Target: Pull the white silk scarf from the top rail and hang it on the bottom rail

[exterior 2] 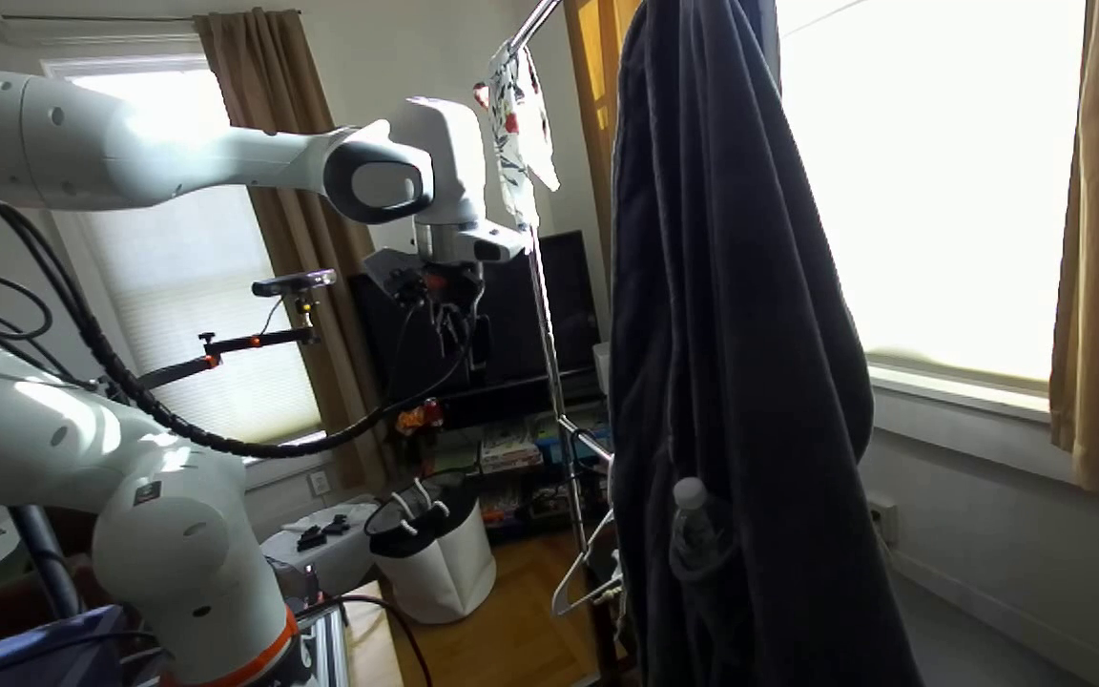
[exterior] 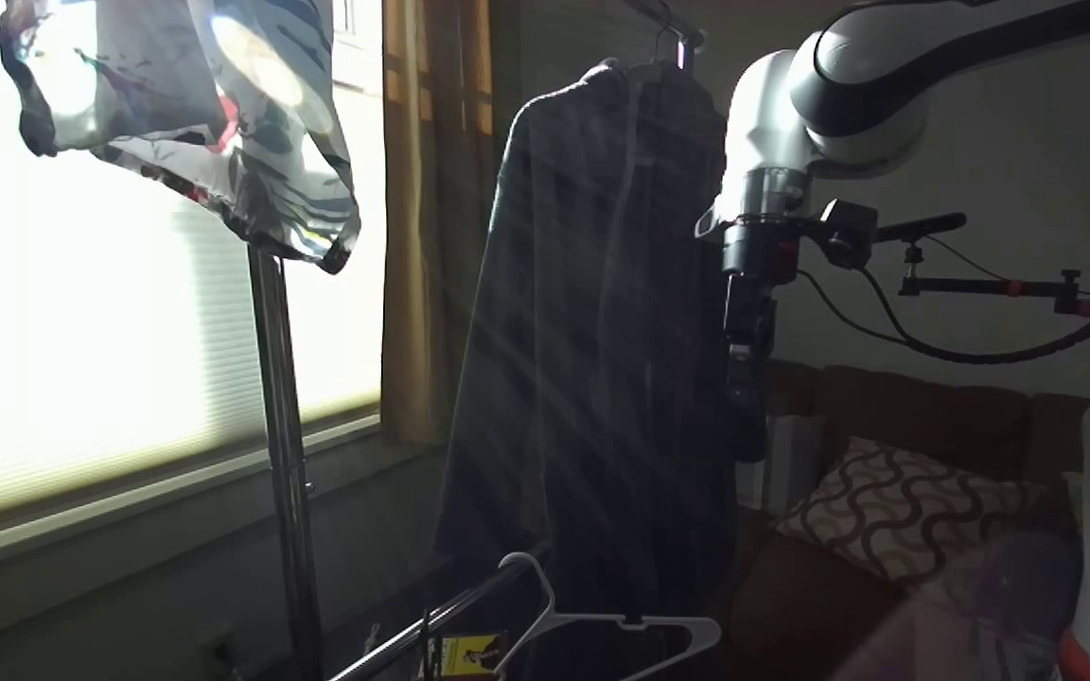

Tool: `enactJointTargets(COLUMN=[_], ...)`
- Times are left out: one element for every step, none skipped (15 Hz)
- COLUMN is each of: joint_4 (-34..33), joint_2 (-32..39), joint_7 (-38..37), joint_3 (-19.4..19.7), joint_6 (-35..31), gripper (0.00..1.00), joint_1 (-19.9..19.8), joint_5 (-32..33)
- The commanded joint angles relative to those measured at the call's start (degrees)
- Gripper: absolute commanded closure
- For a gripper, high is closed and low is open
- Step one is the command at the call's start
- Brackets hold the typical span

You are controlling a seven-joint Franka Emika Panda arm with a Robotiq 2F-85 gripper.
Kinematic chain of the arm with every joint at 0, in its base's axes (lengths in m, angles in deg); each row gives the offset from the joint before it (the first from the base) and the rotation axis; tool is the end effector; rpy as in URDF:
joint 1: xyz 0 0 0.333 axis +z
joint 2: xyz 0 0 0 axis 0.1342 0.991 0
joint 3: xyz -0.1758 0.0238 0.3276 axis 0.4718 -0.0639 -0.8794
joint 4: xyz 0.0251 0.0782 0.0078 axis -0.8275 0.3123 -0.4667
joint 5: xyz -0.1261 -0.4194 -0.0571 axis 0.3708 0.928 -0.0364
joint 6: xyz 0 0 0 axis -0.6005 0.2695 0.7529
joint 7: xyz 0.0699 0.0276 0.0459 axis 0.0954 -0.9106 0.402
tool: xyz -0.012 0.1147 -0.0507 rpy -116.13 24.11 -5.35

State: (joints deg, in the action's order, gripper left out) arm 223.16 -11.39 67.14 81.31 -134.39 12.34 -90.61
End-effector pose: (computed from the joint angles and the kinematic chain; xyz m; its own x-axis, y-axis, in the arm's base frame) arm 0.3497 0.0352 0.5385 0.9945 0.1038 -0.0126 0.0966 -0.9587 -0.2674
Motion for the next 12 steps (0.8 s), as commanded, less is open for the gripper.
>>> enactJointTargets(joint_4=[0.18,-0.51,-1.3,-2.54,-3.9,-5.66,-7.58,-9.27,-11.25,-13.47,-15.77,-17.77], joint_2=[1.98,3.19,4.4,6.09,7.57,9.17,10.34,11.39,12.6,14.0,15.43,16.56], joint_7=[4.46,5.62,7.09,8.89,11.02,13.23,14.64,15.85,16.52,17.66,19.32,20.45], joint_3=[-2.12,-2.89,-3.41,-3.88,-3.91,-3.91,-4.23,-4.51,-4.89,-5.07,-4.98,-5.15], joint_6=[-2.42,-3.66,-5.22,-7.28,-8.63,-10.49,-12.12,-14.11,-16.59,-18.48,-19.68,-20.93], gripper=[0.0,0.0,0.0,0.0,0.0,0.0,0.0,0.0,0.0,0.0,0.0,0.0], joint_1=[5.66,7.26,8.71,10.02,11.25,12.2,12.66,12.92,13.03,13.21,13.64,13.79], joint_5=[-8.81,-11.72,-14.4,-16.69,-18.7,-20.41,-21.39,-22.6,-23.86,-24.79,-25.99,-26.9])
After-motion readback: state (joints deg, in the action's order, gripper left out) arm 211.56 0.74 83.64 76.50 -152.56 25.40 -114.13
